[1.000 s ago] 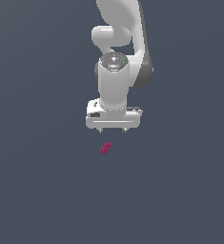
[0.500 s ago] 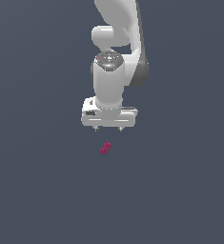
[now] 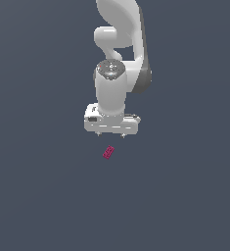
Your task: Pick up the object and move it to a goal position.
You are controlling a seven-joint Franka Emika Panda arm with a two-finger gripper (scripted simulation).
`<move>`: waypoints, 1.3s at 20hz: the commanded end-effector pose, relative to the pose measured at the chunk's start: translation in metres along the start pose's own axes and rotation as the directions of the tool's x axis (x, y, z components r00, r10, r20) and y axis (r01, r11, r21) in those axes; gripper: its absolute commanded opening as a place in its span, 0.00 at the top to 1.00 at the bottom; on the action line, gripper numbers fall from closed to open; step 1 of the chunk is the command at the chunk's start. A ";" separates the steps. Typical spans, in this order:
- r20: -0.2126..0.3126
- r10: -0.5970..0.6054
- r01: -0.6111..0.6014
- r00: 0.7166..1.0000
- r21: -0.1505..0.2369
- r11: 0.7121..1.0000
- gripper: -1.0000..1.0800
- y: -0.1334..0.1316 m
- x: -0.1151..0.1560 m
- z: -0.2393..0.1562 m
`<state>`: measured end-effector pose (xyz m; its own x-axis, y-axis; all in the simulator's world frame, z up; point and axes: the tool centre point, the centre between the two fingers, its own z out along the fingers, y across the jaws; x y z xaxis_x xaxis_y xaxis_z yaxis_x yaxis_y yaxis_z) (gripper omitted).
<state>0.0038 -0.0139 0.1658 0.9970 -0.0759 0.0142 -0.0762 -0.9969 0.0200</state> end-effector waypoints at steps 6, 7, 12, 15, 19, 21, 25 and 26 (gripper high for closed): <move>0.008 0.148 -0.148 0.989 0.011 0.989 0.04 0.002 0.003 0.035; 0.009 0.174 -0.175 0.985 0.012 0.985 0.04 0.003 0.003 0.041; 0.016 0.299 -0.299 0.954 0.014 0.954 0.04 0.006 0.004 0.071; 0.018 0.353 -0.354 0.935 0.014 0.935 0.04 0.008 0.003 0.085; 0.020 0.403 -0.403 0.915 0.013 0.915 0.04 0.010 0.003 0.097; 0.021 0.418 -0.418 0.908 0.012 0.908 0.04 0.011 0.003 0.101; 0.021 0.430 -0.430 0.903 0.012 0.903 0.04 0.011 0.003 0.104; 0.022 0.425 -0.426 0.905 0.012 0.905 0.04 0.011 0.002 0.103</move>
<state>0.0064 -0.0272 0.0626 0.8700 -0.4931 -0.0012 -0.4931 -0.8700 0.0007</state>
